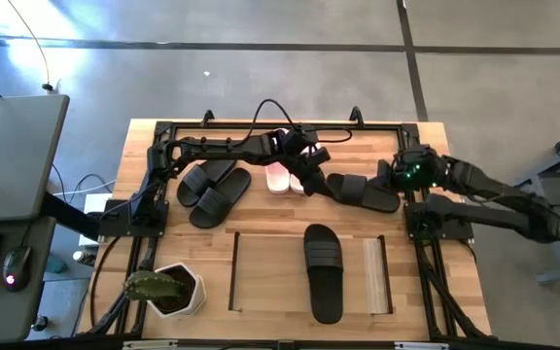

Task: Pick and place slides into the shelf
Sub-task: Put the black slipper on the shelf

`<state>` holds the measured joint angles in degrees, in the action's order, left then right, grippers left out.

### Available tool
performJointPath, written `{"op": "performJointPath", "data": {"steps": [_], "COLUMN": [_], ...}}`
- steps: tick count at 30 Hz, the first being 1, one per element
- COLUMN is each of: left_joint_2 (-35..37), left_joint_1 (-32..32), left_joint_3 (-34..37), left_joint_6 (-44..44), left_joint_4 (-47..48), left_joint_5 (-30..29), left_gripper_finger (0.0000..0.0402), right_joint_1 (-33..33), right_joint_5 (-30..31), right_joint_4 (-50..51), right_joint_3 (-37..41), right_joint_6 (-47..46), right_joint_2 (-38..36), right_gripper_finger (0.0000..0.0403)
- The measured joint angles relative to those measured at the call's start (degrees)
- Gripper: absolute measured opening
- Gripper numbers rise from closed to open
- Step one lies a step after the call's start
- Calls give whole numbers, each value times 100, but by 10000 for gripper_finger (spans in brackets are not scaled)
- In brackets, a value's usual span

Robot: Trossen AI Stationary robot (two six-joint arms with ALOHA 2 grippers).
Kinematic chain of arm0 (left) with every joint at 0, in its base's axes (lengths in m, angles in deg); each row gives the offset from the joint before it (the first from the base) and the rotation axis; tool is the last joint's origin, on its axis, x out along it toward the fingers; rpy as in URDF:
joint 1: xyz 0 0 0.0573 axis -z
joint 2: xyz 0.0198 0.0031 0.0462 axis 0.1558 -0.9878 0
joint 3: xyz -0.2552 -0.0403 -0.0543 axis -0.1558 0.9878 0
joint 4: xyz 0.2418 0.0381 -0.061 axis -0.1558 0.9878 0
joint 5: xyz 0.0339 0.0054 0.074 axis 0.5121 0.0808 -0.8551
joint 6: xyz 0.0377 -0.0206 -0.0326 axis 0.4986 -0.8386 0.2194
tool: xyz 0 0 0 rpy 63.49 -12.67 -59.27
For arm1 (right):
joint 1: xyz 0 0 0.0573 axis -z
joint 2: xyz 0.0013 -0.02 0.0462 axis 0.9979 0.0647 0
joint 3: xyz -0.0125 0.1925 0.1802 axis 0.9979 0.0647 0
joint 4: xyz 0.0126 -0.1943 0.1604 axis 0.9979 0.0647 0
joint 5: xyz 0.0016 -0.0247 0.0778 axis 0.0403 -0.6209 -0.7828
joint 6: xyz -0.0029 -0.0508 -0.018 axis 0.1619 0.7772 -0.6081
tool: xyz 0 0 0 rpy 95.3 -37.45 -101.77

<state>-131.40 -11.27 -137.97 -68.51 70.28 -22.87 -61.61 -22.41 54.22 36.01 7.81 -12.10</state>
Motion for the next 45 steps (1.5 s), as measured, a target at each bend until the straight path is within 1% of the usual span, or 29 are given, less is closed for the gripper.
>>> {"op": "performJointPath", "data": {"steps": [2, 6, 8, 12, 16, 18, 22, 27, 31, 36, 42, 45], "left_joint_2": [0, 0, 0, 0, 0, 0, 0, 0, 0, 0, 0, 0], "left_joint_1": [0, 2, 2, 2, 0, 2, 2, 1, 2, 2, 2, 2], "left_joint_3": [0, 0, 0, 0, 0, 0, 0, 0, 2, 2, 2, 2], "left_joint_6": [-2, 30, 60, 93, 101, 108, 187, 210, 219, 229, 229, 229], "left_joint_4": [-1, 42, 74, 79, 81, 83, 87, 89, 89, 88, 87, 87], "left_joint_5": [88, 141, 141, 143, 221, 249, 252, 426, 432, 432, 441, 441], "left_gripper_finger": [1, 1, 1, 1, 1, 1, 1, 1, 1, 1, 1, 1], "right_joint_1": [64, 145, 170, 168, 168, 168, 168, 168, 168, 240, 270, 272], "right_joint_5": [50, 414, 372, 279, 578, 607, 567, 559, 556, 410, 373, 432], "right_joint_4": [-69, -138, -297, -640, -526, -519, -534, -738, -1333, -1498, -2335, -2467], "right_joint_3": [294, 729, 917, 1194, 1227, 1228, 1228, 1228, 1228, 1228, 1228, 1228], "right_joint_6": [-50, -29, -22, -164, -315, -311, -314, -226, -112, 58, 294, 238], "right_joint_2": [-138, -185, -169, -133, -130, -109, 52, 526, 1000, 1573, 2060, 2239], "right_gripper_finger": [67, 69, 78, 111, 150, 166, 183, 185, 185, 185, 185, 179]}}
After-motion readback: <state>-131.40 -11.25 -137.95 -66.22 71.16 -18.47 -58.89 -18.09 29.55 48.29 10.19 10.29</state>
